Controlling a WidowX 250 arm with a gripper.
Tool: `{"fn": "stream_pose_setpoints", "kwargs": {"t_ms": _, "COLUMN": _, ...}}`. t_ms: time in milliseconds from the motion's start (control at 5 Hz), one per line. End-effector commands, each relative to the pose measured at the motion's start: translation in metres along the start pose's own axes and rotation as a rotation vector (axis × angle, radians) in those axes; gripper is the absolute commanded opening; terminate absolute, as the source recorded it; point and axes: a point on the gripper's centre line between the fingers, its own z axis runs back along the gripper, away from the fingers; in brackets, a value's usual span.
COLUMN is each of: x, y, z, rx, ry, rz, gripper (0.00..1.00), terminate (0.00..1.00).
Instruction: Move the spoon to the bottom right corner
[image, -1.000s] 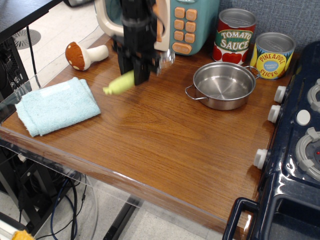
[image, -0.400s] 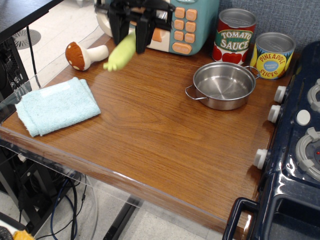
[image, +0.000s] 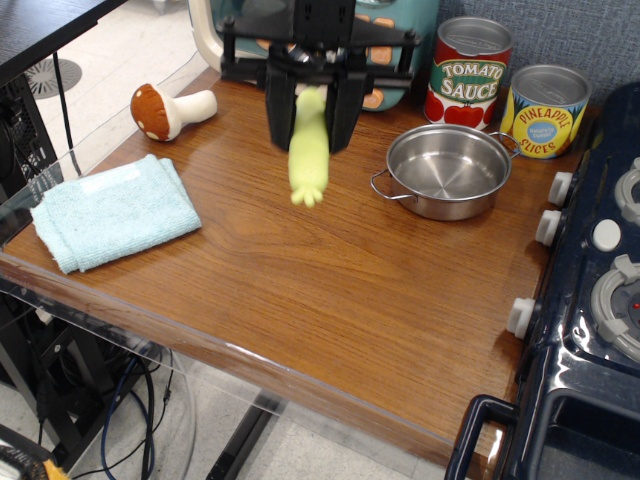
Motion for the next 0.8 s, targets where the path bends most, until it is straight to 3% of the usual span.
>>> {"fn": "stream_pose_setpoints", "kwargs": {"t_ms": 0, "x": -0.021, "y": -0.029, "z": -0.005, "rx": -0.064, "ry": 0.001, "rz": 0.271, "gripper": 0.0, "terminate": 0.0}}
{"fn": "stream_pose_setpoints", "kwargs": {"t_ms": 400, "x": -0.012, "y": -0.039, "z": -0.035, "rx": -0.169, "ry": 0.077, "rz": 0.458, "gripper": 0.0, "terminate": 0.0}}
{"fn": "stream_pose_setpoints", "kwargs": {"t_ms": 600, "x": -0.012, "y": -0.041, "z": -0.043, "rx": -0.216, "ry": 0.088, "rz": 0.558, "gripper": 0.0, "terminate": 0.0}}
